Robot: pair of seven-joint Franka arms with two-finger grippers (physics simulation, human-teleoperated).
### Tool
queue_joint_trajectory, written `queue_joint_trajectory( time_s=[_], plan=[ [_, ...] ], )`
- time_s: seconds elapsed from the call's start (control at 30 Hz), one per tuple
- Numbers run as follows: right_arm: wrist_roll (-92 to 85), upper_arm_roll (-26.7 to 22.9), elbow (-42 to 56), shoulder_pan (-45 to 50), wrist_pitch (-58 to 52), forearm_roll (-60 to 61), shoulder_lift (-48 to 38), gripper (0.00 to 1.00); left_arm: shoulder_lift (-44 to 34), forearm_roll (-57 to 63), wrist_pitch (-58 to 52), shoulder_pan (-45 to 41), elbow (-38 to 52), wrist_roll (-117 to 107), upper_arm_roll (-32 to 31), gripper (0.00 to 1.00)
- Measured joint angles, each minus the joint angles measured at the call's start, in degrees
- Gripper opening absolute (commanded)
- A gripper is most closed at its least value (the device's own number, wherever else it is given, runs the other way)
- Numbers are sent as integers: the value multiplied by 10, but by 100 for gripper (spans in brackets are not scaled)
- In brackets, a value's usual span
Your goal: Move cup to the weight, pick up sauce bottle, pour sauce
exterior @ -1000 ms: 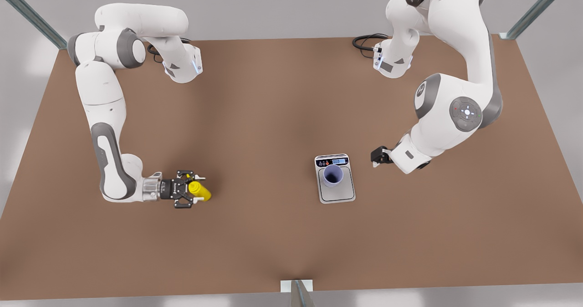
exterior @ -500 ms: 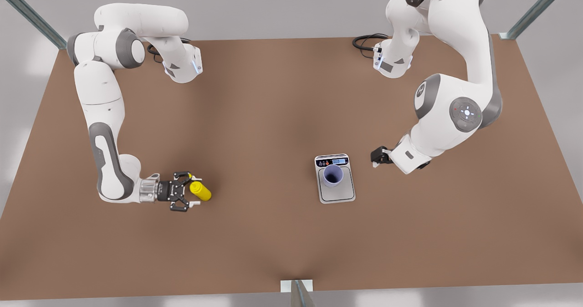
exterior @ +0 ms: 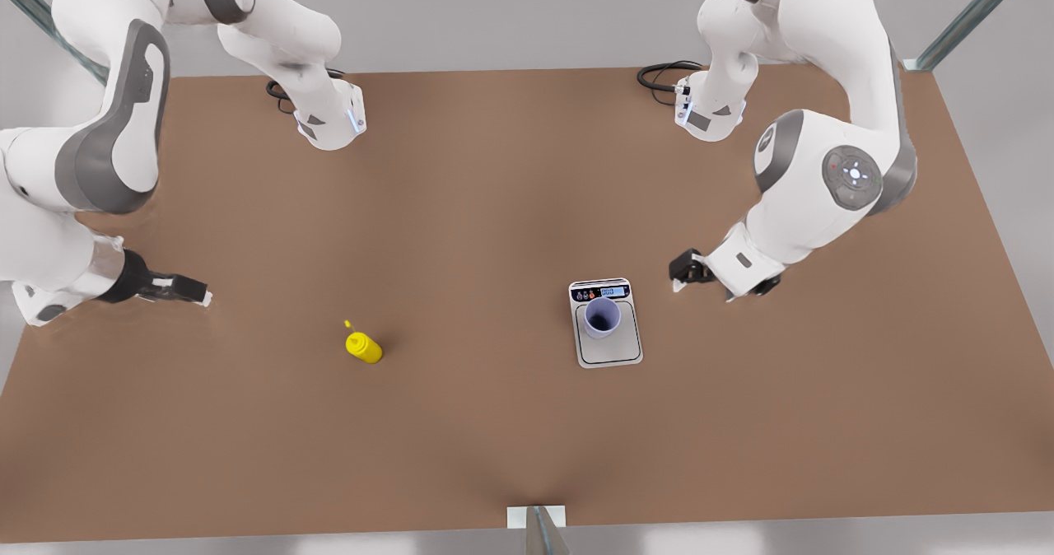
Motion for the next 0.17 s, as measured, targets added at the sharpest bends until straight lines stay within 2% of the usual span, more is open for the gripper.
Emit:
queue_joint_trajectory(
  time_s=[0.03,0.07,0.1,0.17],
  plan=[
    [-2,24,-20,-4,2,-5,-20,100,-11,25,-4,-13,10,-5,-6,100],
    [-2,85,-28,-1,15,-59,-21,100,-14,49,-19,-13,10,-7,-6,100],
    [-2,94,-30,42,23,-61,-21,100,-13,65,-59,-6,10,-6,-1,100],
    [-3,93,-30,1,53,-48,-15,100,-14,74,-93,2,10,-5,22,100]
  ],
)
